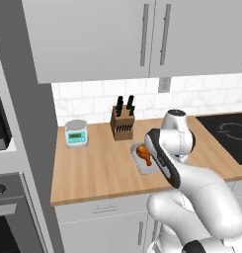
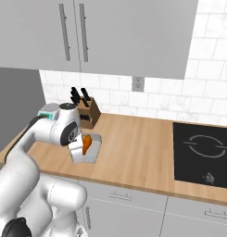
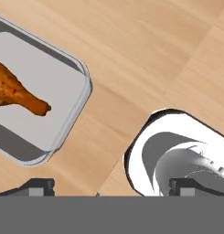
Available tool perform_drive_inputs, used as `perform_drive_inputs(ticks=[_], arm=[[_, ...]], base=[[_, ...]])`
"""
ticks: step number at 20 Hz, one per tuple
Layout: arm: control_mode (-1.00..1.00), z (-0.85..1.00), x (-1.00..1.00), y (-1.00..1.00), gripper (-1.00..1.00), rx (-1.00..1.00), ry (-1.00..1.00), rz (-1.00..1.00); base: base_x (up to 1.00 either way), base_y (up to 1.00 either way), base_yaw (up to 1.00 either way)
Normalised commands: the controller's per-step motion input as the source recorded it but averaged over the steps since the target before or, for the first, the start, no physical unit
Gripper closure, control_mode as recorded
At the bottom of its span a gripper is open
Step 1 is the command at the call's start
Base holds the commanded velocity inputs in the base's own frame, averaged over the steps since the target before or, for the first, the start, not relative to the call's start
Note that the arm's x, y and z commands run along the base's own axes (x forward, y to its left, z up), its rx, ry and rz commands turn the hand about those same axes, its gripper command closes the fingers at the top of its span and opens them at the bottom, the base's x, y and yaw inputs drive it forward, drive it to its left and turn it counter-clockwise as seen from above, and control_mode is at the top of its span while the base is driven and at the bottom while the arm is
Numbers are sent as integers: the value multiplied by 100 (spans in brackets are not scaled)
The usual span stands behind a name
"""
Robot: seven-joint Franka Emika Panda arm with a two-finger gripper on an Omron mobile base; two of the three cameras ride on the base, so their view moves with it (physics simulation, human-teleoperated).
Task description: Take the meat container that has the chicken drumstick and place it on the second highest rack of the freezer. Then take the vegetable container that has the corn and eggplant and place it on the highest rack of the freezer.
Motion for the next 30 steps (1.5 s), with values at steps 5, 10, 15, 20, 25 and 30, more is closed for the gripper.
perform_drive_inputs(ticks=[5,10,15,20,25,30], arm=[[-100,-50,35,0,-100,0,-16,5],[-100,-39,18,0,-100,0,-11,2],[-100,-33,2,5,-100,0,4,0],[-100,-25,37,7,-100,0,8,0],[-100,-7,42,0,-100,0,7,0],[-100,-16,22,0,-100,0,0,0]], base=[[0,0,0],[0,0,0],[0,0,0],[0,0,0],[0,0,0],[0,0,0]])
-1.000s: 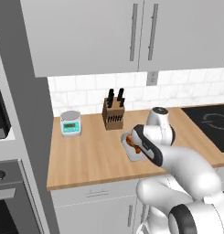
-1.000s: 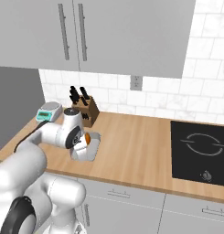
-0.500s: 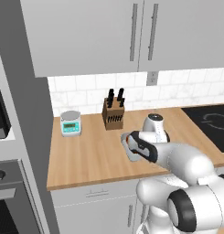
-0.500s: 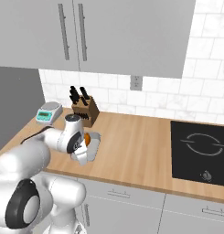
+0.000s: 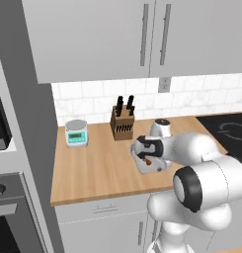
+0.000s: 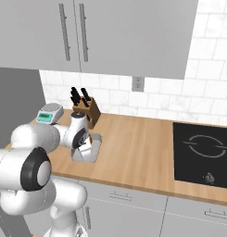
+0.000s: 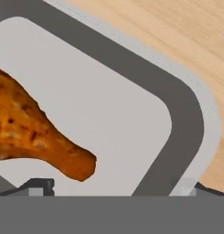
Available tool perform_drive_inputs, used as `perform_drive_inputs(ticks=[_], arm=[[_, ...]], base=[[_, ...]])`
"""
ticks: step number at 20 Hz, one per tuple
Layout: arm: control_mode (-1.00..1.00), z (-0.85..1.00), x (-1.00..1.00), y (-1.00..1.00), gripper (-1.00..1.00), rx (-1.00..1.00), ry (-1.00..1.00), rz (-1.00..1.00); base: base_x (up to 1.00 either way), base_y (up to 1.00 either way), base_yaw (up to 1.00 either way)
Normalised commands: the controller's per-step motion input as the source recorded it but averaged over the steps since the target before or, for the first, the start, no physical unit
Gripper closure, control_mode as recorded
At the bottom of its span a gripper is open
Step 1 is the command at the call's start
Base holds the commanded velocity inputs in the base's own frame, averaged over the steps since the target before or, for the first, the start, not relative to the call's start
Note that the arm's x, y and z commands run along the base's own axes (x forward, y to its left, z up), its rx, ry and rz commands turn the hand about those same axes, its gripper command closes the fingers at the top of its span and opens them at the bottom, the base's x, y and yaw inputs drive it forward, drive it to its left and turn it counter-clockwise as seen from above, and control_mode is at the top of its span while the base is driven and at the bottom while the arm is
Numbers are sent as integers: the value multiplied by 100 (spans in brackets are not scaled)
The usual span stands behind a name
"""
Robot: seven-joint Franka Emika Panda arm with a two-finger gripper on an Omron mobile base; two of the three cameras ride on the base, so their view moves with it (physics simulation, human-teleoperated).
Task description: Take the meat container that has the chicken drumstick and place it on the second highest rack of the freezer. Then take the vegetable container that has the corn and eggplant and place it on the highest rack of the freezer.
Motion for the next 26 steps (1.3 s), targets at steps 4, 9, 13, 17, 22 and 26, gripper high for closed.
perform_drive_inputs(ticks=[4,9,13,17,22,26], arm=[[-100,-42,3,0,100,0,0,0],[-100,-37,0,0,100,0,-1,0],[-100,0,-10,0,100,0,-5,0],[-100,22,-60,0,100,0,-30,0],[-100,60,-9,0,100,0,-17,0],[-100,76,-19,-3,100,0,-18,0]], base=[[0,0,0],[0,0,0],[0,0,0],[0,0,0],[0,0,0],[0,0,0]])
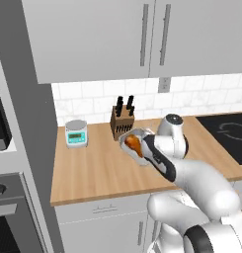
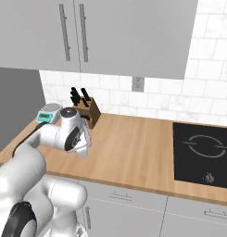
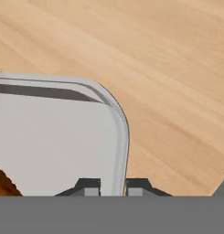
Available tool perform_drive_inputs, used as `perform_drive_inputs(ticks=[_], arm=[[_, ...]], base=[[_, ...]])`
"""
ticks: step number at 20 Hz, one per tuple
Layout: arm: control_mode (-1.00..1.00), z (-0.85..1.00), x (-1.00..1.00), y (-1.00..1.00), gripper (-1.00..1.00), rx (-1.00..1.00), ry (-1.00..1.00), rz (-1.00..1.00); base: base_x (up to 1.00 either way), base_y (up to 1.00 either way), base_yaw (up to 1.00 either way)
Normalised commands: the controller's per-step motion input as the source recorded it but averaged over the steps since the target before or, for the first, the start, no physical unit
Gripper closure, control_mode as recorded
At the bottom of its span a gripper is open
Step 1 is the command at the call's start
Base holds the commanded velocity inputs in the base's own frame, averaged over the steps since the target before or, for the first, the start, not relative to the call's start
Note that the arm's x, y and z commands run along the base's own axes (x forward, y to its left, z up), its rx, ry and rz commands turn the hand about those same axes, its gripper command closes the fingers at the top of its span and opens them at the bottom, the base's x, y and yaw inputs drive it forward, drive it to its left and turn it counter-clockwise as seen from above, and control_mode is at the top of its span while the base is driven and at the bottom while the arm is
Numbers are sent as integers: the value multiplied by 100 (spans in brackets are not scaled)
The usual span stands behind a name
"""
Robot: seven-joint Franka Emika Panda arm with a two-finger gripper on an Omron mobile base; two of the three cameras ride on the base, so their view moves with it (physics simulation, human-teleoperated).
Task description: Take the meat container that has the chicken drumstick and place it on the second highest rack of the freezer. Then take the vegetable container that has the corn and eggplant and place it on the highest rack of the freezer.
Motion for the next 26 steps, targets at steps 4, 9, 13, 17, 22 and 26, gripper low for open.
perform_drive_inputs(ticks=[4,9,13,17,22,26], arm=[[-100,95,-38,-6,100,1,-9,-1],[-100,83,-70,-11,100,10,0,-20],[-100,38,-99,-12,100,14,0,-39],[-100,58,-96,-18,100,20,0,-39],[-100,66,-56,-12,100,9,0,-14],[-100,42,-25,0,100,2,0,0]], base=[[0,0,0],[0,0,0],[0,0,0],[0,0,0],[0,0,0],[0,0,0]])
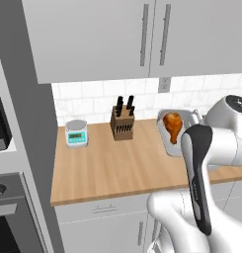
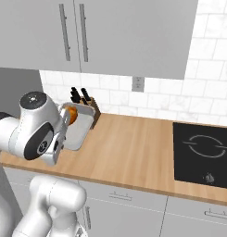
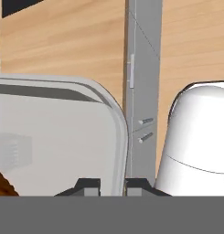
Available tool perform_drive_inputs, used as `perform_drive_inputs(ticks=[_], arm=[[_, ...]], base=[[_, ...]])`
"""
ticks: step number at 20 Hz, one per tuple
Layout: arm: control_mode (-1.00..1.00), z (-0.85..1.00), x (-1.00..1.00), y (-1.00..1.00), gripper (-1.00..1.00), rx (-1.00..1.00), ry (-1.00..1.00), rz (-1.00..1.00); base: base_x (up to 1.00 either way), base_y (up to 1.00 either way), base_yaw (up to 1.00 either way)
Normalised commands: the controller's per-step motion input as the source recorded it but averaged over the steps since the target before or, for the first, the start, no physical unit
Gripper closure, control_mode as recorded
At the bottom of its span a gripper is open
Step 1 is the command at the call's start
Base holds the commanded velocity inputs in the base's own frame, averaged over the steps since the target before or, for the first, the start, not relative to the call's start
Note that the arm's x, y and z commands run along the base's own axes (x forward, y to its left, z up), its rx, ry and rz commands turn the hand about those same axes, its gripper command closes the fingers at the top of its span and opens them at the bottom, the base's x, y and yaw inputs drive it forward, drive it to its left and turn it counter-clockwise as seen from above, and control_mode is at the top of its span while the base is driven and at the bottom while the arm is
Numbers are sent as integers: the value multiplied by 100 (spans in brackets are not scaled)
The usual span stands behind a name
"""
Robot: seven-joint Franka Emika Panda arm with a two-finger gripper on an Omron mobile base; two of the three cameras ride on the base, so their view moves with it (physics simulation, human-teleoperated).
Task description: Take the meat container that has the chicken drumstick and place it on the second highest rack of the freezer. Then take the vegetable container that has the corn and eggplant and place it on the highest rack of the freezer.
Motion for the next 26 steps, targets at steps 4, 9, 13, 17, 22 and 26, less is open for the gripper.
perform_drive_inputs(ticks=[4,9,13,17,22,26], arm=[[-100,5,-47,0,100,0,0,0],[100,0,0,0,100,0,0,0],[100,0,0,0,100,0,0,0],[100,0,0,0,100,0,0,0],[100,0,0,0,100,0,0,0],[100,0,0,0,100,0,0,0]], base=[[0,0,0],[-90,26,0],[-75,77,5],[-31,98,8],[-17,100,10],[-45,100,10]])
